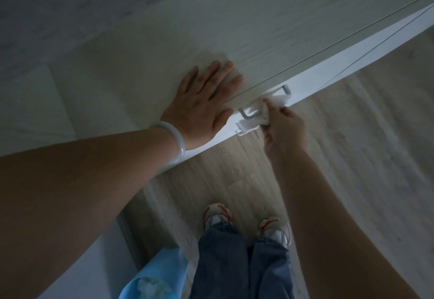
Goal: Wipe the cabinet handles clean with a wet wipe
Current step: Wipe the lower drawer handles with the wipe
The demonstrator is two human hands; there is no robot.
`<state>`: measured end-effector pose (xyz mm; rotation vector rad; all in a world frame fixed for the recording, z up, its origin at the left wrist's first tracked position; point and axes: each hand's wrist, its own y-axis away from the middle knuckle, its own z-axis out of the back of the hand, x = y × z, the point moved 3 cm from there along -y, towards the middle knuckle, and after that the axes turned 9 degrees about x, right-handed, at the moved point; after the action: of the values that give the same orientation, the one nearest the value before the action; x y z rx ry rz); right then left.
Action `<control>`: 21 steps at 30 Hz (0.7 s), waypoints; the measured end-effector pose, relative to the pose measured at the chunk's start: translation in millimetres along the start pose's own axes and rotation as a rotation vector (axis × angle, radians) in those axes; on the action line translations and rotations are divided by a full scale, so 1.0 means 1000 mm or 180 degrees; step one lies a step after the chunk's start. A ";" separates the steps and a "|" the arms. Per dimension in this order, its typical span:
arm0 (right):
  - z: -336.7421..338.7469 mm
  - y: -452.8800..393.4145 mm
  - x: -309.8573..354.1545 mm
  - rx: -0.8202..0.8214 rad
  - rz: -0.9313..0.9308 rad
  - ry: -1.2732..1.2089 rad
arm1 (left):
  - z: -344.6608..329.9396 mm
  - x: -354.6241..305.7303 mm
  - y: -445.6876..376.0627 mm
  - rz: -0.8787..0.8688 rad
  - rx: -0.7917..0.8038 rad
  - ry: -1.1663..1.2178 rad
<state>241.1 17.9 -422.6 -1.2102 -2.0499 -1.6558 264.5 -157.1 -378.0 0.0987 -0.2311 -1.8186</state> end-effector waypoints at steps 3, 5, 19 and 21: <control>0.003 -0.015 0.003 -0.0216 0.0157 -0.0332 | -0.001 0.000 0.000 -0.0022 -0.0005 0.0014; -0.005 -0.002 -0.019 -0.0136 0.0141 0.0110 | -0.001 0.000 0.000 -0.0001 -0.0013 -0.0005; -0.005 0.004 -0.024 0.0117 0.0003 0.0625 | 0.000 0.000 0.001 0.0026 0.0017 -0.0023; -0.007 0.015 -0.030 0.0362 -0.0114 0.0741 | 0.000 0.000 0.001 0.0041 0.0032 -0.0047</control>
<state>268.8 -1.5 -428.6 -0.9033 -2.0007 -1.5879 265.7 -157.1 -377.9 0.0907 -0.2508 -1.8061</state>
